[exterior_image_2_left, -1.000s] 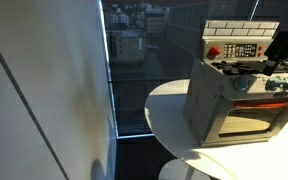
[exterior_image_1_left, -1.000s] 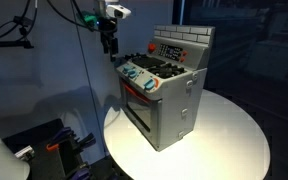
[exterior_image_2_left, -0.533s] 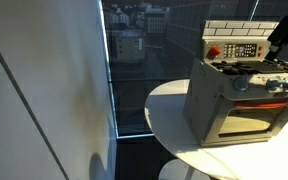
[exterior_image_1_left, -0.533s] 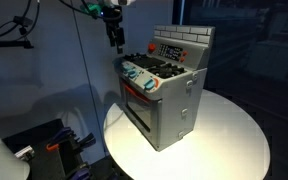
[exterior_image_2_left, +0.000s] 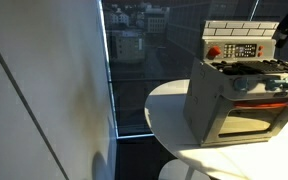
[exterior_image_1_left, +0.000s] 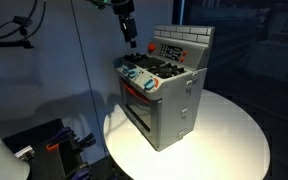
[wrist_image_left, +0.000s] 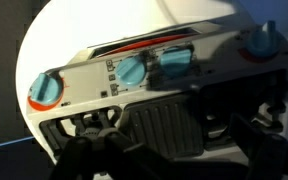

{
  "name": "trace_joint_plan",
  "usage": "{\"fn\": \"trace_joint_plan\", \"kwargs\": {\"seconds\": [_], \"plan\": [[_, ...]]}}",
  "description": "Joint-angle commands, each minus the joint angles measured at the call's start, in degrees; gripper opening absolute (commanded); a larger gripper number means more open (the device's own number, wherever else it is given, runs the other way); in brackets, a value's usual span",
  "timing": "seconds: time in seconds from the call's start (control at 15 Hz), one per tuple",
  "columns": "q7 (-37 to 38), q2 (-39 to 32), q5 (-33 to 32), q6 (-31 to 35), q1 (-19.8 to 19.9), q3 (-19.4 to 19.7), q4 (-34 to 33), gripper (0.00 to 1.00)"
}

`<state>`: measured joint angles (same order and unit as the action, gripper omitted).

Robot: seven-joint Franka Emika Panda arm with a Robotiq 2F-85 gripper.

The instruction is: Push the top orange button on the right side of the stove button display

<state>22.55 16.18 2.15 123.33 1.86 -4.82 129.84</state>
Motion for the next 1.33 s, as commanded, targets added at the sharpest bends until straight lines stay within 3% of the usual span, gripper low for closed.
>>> {"fn": "trace_joint_plan", "kwargs": {"seconds": [0.0,0.6,1.27], "plan": [[5.29,-0.09,-4.34,3.26,2.04,-0.07,-0.05,1.0],[8.42,-0.9,-10.86,12.7,5.53,1.19,1.69,1.0],[7.73,-1.29,-9.74,12.45,5.52,1.9,1.5,1.0]]}}
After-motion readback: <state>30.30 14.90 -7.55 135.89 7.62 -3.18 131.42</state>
